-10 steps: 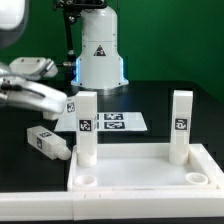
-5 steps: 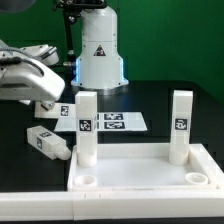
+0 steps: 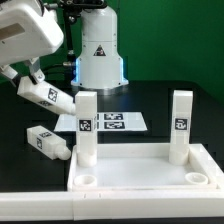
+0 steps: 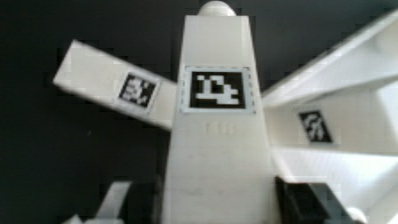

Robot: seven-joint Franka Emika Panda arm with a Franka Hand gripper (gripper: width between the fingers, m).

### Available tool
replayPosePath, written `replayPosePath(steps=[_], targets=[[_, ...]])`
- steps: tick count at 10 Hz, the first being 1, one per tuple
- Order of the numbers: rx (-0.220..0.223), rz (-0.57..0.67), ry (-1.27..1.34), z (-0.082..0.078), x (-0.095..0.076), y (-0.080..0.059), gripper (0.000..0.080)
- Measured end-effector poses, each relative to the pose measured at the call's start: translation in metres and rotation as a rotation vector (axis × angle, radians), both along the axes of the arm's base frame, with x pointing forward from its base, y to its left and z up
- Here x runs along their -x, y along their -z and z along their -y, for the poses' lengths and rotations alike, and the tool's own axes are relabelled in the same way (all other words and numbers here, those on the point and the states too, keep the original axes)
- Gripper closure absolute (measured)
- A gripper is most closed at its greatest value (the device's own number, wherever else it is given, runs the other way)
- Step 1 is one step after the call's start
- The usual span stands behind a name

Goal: Assemble desk

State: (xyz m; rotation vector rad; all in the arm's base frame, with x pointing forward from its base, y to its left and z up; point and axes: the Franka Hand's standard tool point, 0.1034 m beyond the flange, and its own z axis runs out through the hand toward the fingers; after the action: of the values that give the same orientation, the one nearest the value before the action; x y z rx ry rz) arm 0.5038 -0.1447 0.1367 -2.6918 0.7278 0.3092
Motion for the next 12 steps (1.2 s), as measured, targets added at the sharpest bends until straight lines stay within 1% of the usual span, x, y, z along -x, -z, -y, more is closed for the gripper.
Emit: replayPosePath(steps=[1,2,3,4,5,6,7,8,9,10,11,12], targets=[[0.035,0.037,0.002,0.0,-0.002,-0.004,0.0514],[0.08,0.083,-0.054,0.001,-0.024,-0.028,0.0514],[0.135,0.178,-0.095,0.0,-0.059,-0.057,0.0514],[0.183,0.243,-0.108,-0.012,-0.08,-0.073,0.0514],[0.246,0.343,-0.099,-0.032,-0.097,-0.088,0.0514],[0.275,0.407,-0.093,-0.048,-0.097,-0.092,0.0514],[0.298,0.444,-0.089,-0.043,-0.095,-0.088,0.0514],[0.357,0.519,-0.068,-0.037,-0.099,-0.089,0.0514],[0.404,0.58,-0.06,-0.038,-0.099,-0.087,0.0514],[0.42,0.601,-0.063,-0.041,-0.099,-0.085,0.0514],[0.427,0.591,-0.119,-0.063,-0.106,-0.089,0.0514],[0.421,0.603,-0.226,-0.095,-0.111,-0.088,0.0514]])
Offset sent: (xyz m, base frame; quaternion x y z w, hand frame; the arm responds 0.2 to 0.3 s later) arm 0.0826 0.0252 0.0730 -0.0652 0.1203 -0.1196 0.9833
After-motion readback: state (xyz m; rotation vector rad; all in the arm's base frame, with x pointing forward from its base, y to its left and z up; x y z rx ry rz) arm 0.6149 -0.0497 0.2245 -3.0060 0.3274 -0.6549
